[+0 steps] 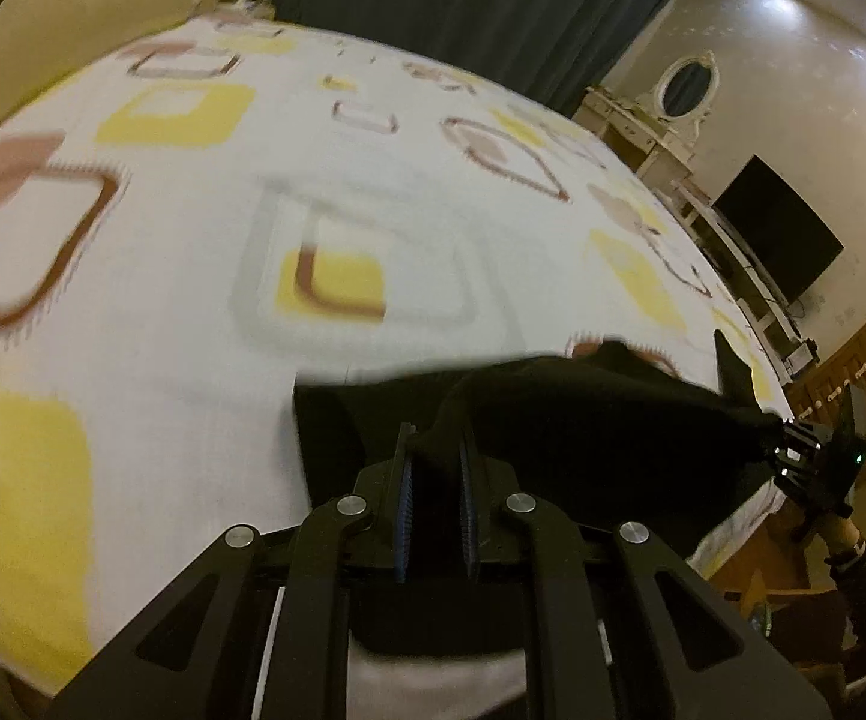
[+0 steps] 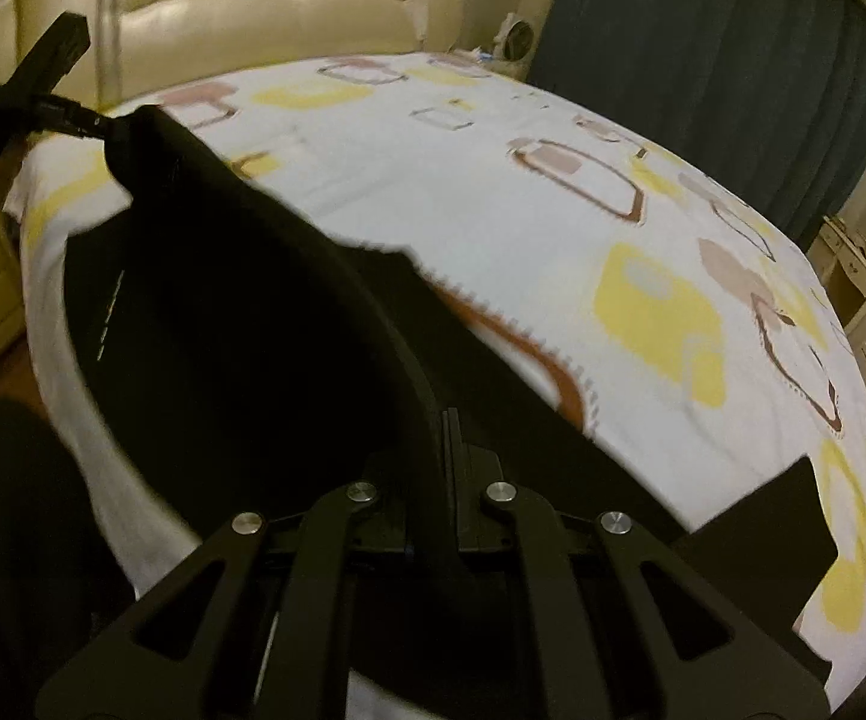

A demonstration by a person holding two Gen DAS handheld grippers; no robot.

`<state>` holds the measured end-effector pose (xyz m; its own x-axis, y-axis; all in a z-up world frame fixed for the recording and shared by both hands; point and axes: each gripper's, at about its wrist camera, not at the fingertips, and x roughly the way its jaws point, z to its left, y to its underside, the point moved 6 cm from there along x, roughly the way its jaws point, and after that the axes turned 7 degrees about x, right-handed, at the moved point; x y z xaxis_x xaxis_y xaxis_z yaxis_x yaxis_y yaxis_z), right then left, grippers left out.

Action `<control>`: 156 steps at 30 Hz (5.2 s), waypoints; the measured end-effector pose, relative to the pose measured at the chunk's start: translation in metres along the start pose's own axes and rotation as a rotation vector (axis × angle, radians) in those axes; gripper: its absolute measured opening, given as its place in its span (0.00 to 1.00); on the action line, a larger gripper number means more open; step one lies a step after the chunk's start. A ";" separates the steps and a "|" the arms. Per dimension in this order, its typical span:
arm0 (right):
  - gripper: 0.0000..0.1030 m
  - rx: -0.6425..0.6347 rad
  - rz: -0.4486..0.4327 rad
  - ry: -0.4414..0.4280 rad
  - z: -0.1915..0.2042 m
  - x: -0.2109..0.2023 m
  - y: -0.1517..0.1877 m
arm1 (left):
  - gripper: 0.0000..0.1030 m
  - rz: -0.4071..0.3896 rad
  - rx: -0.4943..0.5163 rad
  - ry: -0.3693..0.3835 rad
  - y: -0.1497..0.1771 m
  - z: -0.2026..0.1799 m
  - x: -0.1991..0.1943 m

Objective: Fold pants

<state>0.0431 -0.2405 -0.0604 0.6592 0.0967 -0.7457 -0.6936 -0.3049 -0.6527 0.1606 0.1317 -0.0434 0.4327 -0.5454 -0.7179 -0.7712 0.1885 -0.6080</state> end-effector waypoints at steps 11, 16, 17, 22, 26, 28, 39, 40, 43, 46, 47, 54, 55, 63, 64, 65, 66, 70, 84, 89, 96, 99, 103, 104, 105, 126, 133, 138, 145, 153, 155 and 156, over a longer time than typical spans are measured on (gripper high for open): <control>0.06 0.000 0.095 -0.009 0.026 0.017 0.051 | 0.00 0.120 -0.105 -0.070 0.082 0.025 0.020; 0.11 0.075 0.095 -0.041 0.023 0.016 0.051 | 0.00 0.106 -0.157 -0.065 0.092 0.031 0.016; 0.13 0.103 0.091 -0.059 0.021 0.012 0.051 | 0.00 0.099 -0.157 -0.079 0.092 0.030 0.012; 0.51 0.281 0.027 -0.149 0.004 -0.022 0.051 | 0.02 0.093 -0.074 -0.204 0.089 0.012 -0.007; 0.63 0.445 -0.041 -0.188 -0.033 -0.052 0.056 | 0.39 0.043 -0.029 -0.308 0.077 -0.013 -0.024; 0.66 0.541 -0.066 -0.192 -0.059 -0.062 0.062 | 0.61 0.005 -0.020 -0.337 0.070 -0.025 -0.030; 0.68 0.958 -0.157 -0.029 -0.223 -0.097 0.142 | 0.75 -0.018 0.044 -0.412 0.038 -0.092 0.006; 0.68 0.979 -0.158 -0.006 -0.235 -0.097 0.149 | 0.75 -0.008 0.043 -0.419 0.037 -0.095 0.013; 0.68 1.030 -0.168 0.058 -0.273 -0.101 0.168 | 0.75 0.013 0.050 -0.434 0.035 -0.104 0.029; 0.68 1.084 -0.173 0.114 -0.317 -0.102 0.186 | 0.75 0.025 0.070 -0.457 0.035 -0.113 0.041; 0.68 1.101 -0.175 0.124 -0.327 -0.103 0.192 | 0.75 0.030 0.075 -0.466 0.035 -0.115 0.045; 0.68 1.258 -0.146 0.135 -0.401 -0.093 0.231 | 0.75 0.065 0.097 -0.487 0.040 -0.122 0.069; 0.68 1.263 -0.133 0.133 -0.407 -0.090 0.235 | 0.75 0.074 0.093 -0.492 0.041 -0.121 0.073; 0.68 1.314 -0.132 0.106 -0.434 -0.084 0.258 | 0.75 0.108 0.066 -0.500 0.046 -0.122 0.090; 0.68 1.348 -0.141 0.093 -0.438 -0.084 0.265 | 0.75 0.111 0.067 -0.504 0.046 -0.122 0.091; 0.68 1.377 -0.138 0.085 -0.442 -0.082 0.272 | 0.75 0.112 0.069 -0.502 0.046 -0.122 0.092; 0.68 1.393 -0.132 0.072 -0.443 -0.081 0.275 | 0.75 0.114 0.072 -0.500 0.046 -0.122 0.093; 0.51 1.393 -0.113 -0.042 -0.440 -0.072 0.273 | 0.75 0.117 0.071 -0.502 0.046 -0.121 0.095; 0.12 1.333 -0.062 0.125 -0.448 -0.062 0.274 | 0.75 0.116 0.045 -0.490 0.049 -0.117 0.095; 0.35 1.339 -0.079 0.418 -0.455 -0.098 0.249 | 0.75 0.104 0.046 -0.461 0.050 -0.114 0.090; 0.58 1.169 -0.059 0.216 -0.393 -0.035 0.108 | 0.79 0.094 0.028 -0.436 0.054 -0.109 0.089; 0.61 1.107 0.020 0.220 -0.376 0.017 0.063 | 0.81 0.094 -0.004 -0.416 0.056 -0.104 0.090; 0.61 1.134 0.121 0.278 -0.373 0.074 0.037 | 0.81 0.095 -0.017 -0.404 0.058 -0.102 0.090; 0.61 1.136 0.147 0.302 -0.373 0.087 0.034 | 0.82 0.095 -0.017 -0.404 0.058 -0.102 0.090; 0.62 1.132 0.166 0.325 -0.373 0.093 0.033 | 0.82 0.095 -0.017 -0.405 0.058 -0.102 0.090; 0.07 1.367 -0.302 0.105 -0.386 -0.078 0.109 | 0.83 0.095 -0.032 -0.414 0.059 -0.099 0.091; 0.07 1.499 -0.350 0.141 -0.370 -0.131 0.228 | 0.83 0.094 -0.037 -0.418 0.059 -0.100 0.091; 0.06 1.587 -0.276 0.178 -0.357 -0.119 0.288 | 0.83 0.093 -0.037 -0.418 0.059 -0.100 0.091; 0.24 1.711 -0.321 0.083 -0.356 -0.113 0.309 | 0.83 0.093 -0.038 -0.418 0.059 -0.101 0.091; 0.40 1.741 -0.248 0.079 -0.372 -0.107 0.294 | 0.83 0.093 -0.036 -0.423 0.059 -0.102 0.090; 0.42 1.738 -0.243 0.112 -0.375 -0.109 0.291 | 0.83 0.093 -0.034 -0.424 0.059 -0.102 0.090; 0.42 1.731 -0.223 0.132 -0.376 -0.107 0.290 | 0.83 0.092 -0.034 -0.424 0.059 -0.102 0.091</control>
<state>-0.1189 -0.6955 -0.1193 0.7329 -0.1059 -0.6721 -0.0194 0.9842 -0.1762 0.1064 0.0103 -0.1100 0.5092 -0.1422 -0.8488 -0.8275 0.1902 -0.5283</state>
